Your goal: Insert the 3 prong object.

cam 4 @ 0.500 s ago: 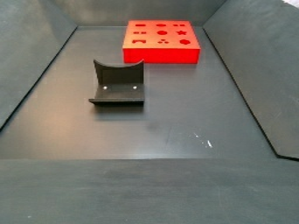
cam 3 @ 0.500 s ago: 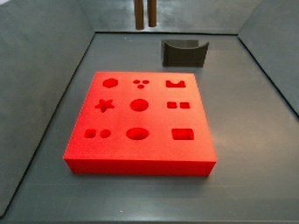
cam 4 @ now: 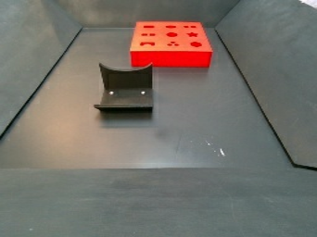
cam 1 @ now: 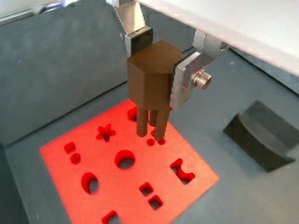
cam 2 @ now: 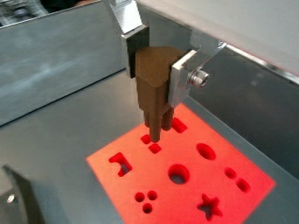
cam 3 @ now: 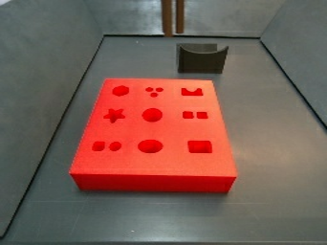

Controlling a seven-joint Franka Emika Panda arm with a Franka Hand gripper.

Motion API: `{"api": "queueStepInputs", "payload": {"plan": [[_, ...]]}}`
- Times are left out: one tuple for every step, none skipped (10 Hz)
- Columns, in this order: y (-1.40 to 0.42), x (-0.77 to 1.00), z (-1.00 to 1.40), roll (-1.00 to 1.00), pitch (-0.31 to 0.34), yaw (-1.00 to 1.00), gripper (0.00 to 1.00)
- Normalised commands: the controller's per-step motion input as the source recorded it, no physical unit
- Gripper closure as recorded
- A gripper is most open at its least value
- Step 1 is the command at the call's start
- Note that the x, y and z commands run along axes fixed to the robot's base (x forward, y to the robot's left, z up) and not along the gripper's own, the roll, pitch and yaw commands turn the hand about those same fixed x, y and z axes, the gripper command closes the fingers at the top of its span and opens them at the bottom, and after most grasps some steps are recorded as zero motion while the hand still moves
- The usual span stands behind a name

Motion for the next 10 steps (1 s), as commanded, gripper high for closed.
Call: {"api": "queueStepInputs", "payload": {"plan": [[0.01,0.18,-0.15,0.10,0.000,0.83,1.00],[0.01,0.17,0.00,0.11,0.021,0.80,1.00],[0.00,0.25,0.11,0.23,0.099,0.69,1.00],[0.00,0.15,0.18,0.47,0.187,0.47,1.00],[0.00,0.00,0.14,0.50,0.271,0.28,1.00],[0.00,-0.15,0.00,0.48,0.290,0.12,1.00],[0.05,-0.25,0.00,0.37,0.320,0.08,1.00],[0.04,-0.26,0.00,0.28,0.354,0.07,1.00],[0.05,0.00,-0.12,0.16,0.394,0.03,1.00],[0.06,0.08,-0.25,0.00,0.434,0.09,1.00]]}}
